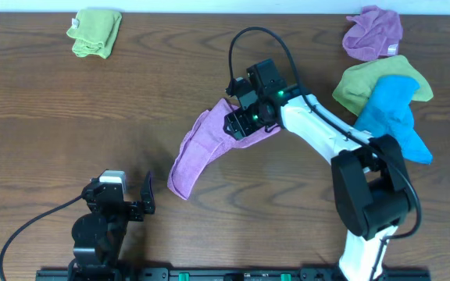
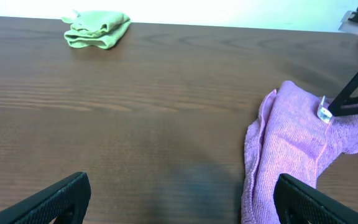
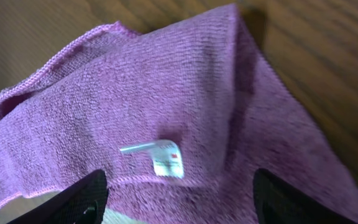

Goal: Fold the cloth
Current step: 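Lift the pink cloth with the right gripper and swing it toward center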

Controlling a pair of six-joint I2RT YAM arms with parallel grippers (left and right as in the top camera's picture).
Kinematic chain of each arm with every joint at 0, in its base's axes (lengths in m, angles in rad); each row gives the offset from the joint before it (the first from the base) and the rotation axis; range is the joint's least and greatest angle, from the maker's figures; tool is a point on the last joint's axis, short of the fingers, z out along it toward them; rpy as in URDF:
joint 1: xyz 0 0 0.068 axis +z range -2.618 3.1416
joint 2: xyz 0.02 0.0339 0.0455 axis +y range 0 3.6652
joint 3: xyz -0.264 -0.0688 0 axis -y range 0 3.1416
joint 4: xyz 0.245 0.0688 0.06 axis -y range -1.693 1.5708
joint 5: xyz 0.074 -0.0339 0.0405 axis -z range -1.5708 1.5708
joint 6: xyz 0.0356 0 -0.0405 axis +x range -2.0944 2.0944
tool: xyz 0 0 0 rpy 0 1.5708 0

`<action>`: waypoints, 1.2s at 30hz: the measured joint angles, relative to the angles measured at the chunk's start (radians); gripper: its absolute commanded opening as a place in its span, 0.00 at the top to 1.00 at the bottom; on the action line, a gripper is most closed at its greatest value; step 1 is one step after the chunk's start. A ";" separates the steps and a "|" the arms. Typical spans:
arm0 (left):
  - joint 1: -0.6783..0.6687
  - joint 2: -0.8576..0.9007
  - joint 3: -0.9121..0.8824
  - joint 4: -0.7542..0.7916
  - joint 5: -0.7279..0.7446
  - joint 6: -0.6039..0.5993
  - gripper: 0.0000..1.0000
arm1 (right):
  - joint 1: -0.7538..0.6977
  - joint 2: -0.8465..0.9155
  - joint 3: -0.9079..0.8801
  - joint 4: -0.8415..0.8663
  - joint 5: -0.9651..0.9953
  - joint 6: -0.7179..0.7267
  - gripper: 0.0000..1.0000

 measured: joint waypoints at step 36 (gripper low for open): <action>0.000 0.000 0.000 0.000 0.000 0.000 0.05 | 0.009 0.065 0.585 0.051 0.013 0.072 0.99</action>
